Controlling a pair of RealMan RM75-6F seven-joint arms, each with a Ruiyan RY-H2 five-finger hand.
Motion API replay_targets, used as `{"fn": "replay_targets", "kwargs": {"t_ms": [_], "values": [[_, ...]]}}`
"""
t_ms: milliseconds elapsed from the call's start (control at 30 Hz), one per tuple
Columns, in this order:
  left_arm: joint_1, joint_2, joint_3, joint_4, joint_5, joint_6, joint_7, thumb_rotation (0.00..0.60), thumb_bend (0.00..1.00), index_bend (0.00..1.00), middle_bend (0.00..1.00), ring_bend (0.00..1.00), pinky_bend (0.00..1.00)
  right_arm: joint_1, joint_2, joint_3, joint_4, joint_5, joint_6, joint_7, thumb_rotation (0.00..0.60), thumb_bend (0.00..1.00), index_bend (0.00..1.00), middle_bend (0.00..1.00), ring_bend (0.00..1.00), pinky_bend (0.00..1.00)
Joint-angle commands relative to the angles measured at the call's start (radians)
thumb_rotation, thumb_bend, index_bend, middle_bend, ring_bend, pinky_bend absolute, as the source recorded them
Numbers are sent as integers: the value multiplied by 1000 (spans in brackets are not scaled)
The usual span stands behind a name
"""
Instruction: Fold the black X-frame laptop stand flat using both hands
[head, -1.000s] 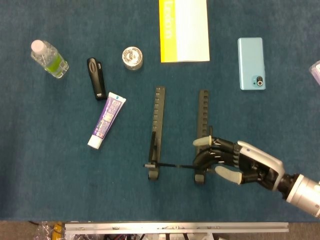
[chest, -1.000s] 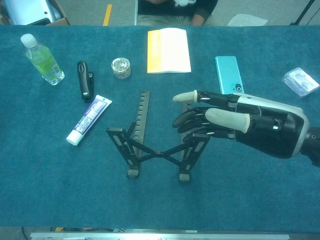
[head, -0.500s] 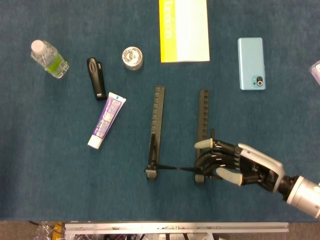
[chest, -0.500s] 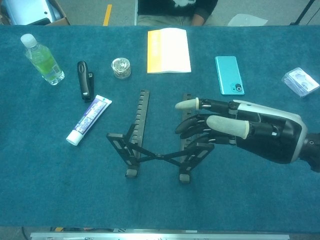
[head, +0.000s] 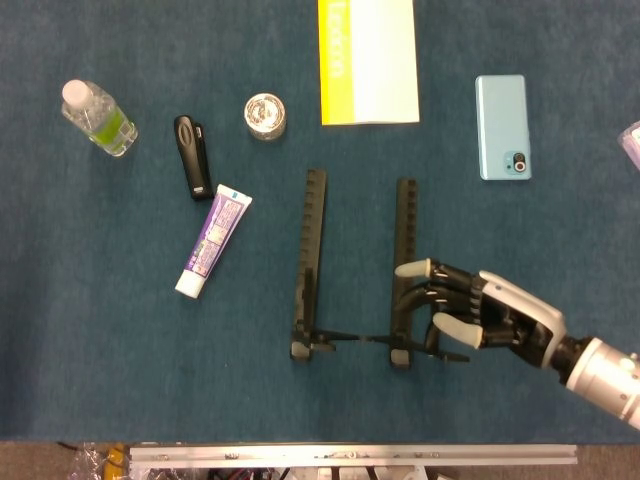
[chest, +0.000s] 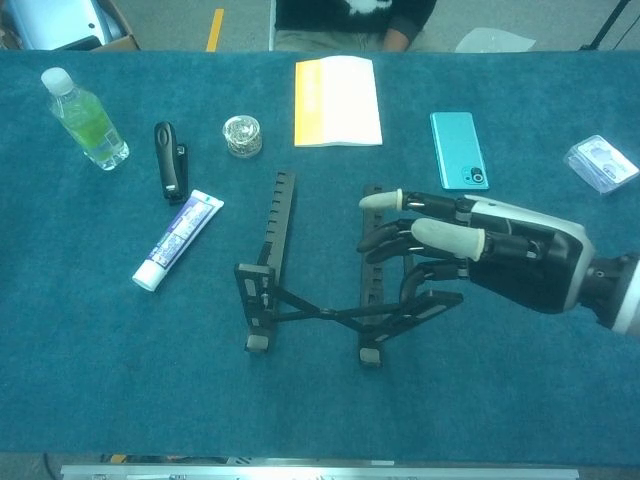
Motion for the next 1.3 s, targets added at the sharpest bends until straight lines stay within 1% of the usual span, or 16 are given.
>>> {"fn": "replay_targets", "kwargs": {"t_ms": [33, 367, 500, 600, 767, 967, 1300], "values": [[0, 0, -1, -1, 0, 1, 1, 600, 472, 367, 367, 310, 257, 5, -8, 9, 3, 8, 8, 16, 431, 355, 181, 347, 242, 235], [-3, 0, -3, -5, -1, -2, 9, 600, 472, 367, 367, 310, 257, 25, 7, 43, 4, 20, 36, 58, 419, 355, 181, 347, 242, 240], [-4, -2, -3, -5, -1, -5, 12, 600, 472, 367, 367, 310, 257, 22, 11, 46, 16, 34, 43, 40, 381, 354, 181, 347, 242, 243], [-6, -5, -3, -5, -1, -8, 13, 600, 472, 367, 367, 310, 257, 18, 3, 42, 32, 53, 35, 30, 371, 355, 181, 347, 242, 243], [-9, -9, -1, -1, 1, -13, 13, 600, 472, 367, 367, 310, 257, 13, -43, 36, 75, 87, 7, 3, 355, 355, 181, 347, 242, 243], [-6, -8, -1, -1, -1, -10, 13, 600, 472, 367, 367, 310, 257, 15, -125, 30, 122, 122, -47, -16, 350, 355, 181, 347, 242, 243], [0, -6, 2, 0, -2, -6, 12, 600, 472, 367, 367, 310, 257, -1, -171, -5, 149, 130, -95, -6, 350, 355, 181, 347, 242, 243]]}}
